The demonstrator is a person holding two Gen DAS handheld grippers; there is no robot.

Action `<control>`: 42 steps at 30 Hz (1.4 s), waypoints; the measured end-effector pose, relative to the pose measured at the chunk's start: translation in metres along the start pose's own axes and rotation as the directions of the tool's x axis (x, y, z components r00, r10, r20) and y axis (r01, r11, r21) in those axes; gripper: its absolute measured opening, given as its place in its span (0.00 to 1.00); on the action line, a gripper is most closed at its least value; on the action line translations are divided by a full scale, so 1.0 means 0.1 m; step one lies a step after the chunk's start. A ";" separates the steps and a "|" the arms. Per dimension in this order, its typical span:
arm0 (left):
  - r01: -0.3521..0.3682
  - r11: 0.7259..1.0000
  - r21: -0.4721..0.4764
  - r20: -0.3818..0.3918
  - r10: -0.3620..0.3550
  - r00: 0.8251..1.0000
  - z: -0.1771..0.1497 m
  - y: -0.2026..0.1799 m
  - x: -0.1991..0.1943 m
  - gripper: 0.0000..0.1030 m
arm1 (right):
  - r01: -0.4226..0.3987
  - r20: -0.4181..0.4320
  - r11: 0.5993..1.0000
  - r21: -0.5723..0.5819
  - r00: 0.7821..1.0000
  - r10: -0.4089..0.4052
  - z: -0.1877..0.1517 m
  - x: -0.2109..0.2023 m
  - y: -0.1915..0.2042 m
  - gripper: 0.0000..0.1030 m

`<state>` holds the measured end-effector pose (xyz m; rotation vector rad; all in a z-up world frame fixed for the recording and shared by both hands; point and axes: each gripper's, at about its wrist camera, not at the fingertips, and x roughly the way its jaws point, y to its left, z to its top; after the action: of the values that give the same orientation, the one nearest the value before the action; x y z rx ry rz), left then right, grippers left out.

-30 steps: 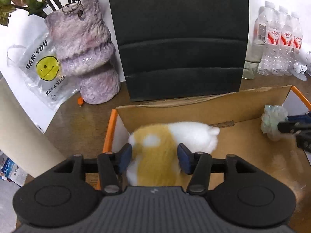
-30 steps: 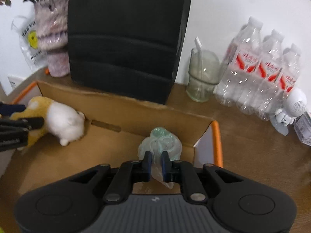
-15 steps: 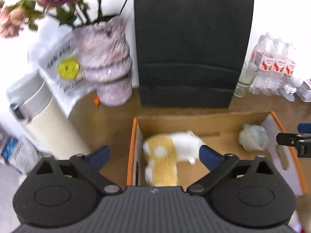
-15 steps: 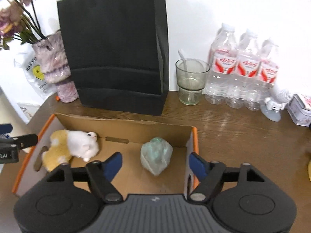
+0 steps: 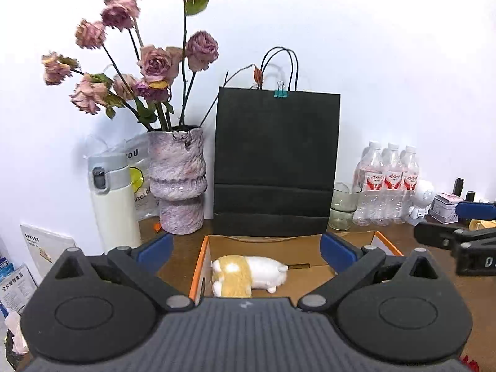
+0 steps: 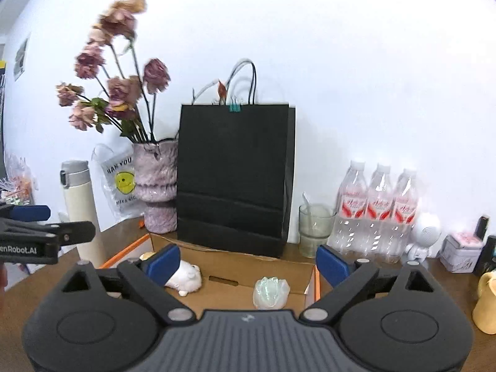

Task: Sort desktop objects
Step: 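Open both grippers to release the hamster and bag in the box, then grasp the lavender pouch with the left gripper while the right gripper grasps the white tissue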

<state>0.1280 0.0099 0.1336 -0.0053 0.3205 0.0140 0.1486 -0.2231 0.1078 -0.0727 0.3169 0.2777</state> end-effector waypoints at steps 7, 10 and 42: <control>-0.019 0.999 0.046 0.032 0.017 0.999 -0.07 -0.06 -0.32 1.00 | 0.005 -0.034 1.000 -0.012 0.999 -0.005 -0.19 -0.16 0.17 0.92; -0.043 0.998 0.045 0.008 0.043 0.999 -0.21 -0.05 -0.53 1.00 | -0.002 -0.082 0.999 0.034 0.997 0.004 -0.32 -0.33 0.18 0.92; 0.179 0.851 0.493 -0.029 -0.189 0.982 -1.63 -0.88 -1.33 1.00 | -0.085 -0.317 0.996 0.022 0.944 0.087 -1.72 -1.19 0.26 0.10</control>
<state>-0.0484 -0.0808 0.0215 0.4763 0.2943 -0.2607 -0.0180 -0.2479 -0.0179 -0.0962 0.6439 0.3520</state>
